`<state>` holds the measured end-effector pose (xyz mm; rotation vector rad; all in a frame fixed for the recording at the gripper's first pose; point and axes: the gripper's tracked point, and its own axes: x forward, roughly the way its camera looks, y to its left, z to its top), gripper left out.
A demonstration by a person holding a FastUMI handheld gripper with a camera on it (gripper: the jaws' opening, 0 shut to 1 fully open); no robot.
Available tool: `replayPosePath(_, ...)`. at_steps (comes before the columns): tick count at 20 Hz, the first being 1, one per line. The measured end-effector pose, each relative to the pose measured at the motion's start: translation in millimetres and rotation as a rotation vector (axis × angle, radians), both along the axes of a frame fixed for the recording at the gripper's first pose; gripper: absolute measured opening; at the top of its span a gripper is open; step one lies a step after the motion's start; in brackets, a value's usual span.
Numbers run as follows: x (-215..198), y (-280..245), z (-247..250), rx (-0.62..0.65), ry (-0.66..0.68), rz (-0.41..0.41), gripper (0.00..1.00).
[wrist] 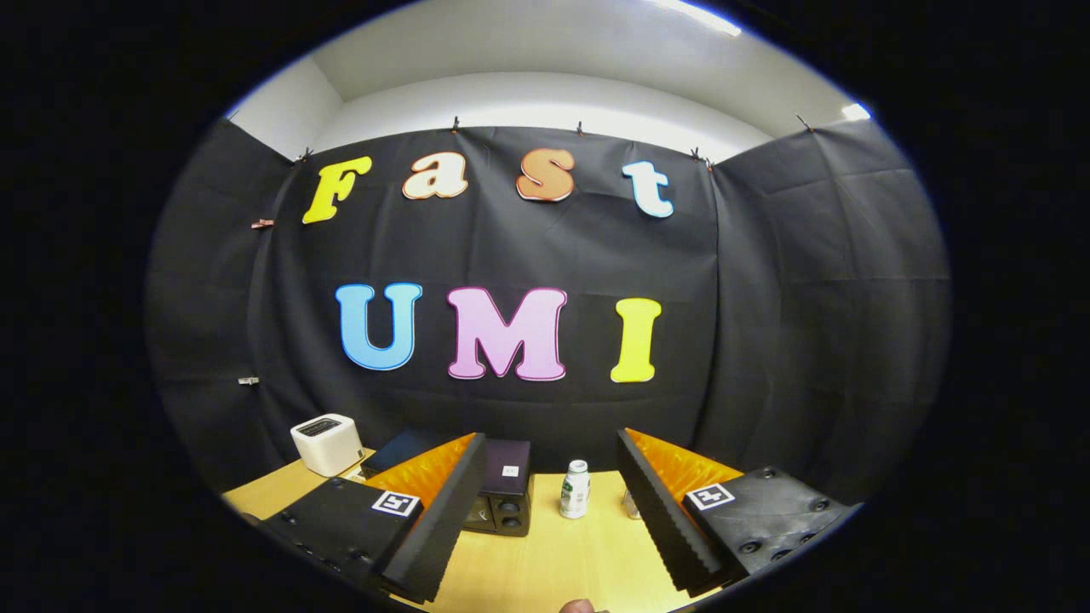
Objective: Open the toaster oven, put the food inside, and close the toaster oven door.
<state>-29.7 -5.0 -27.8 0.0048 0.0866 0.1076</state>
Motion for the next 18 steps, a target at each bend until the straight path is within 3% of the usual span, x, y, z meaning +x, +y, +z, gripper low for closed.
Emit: replayPosePath(18,0.9,-15.0,7.9,0.057,0.018,0.002,0.97)
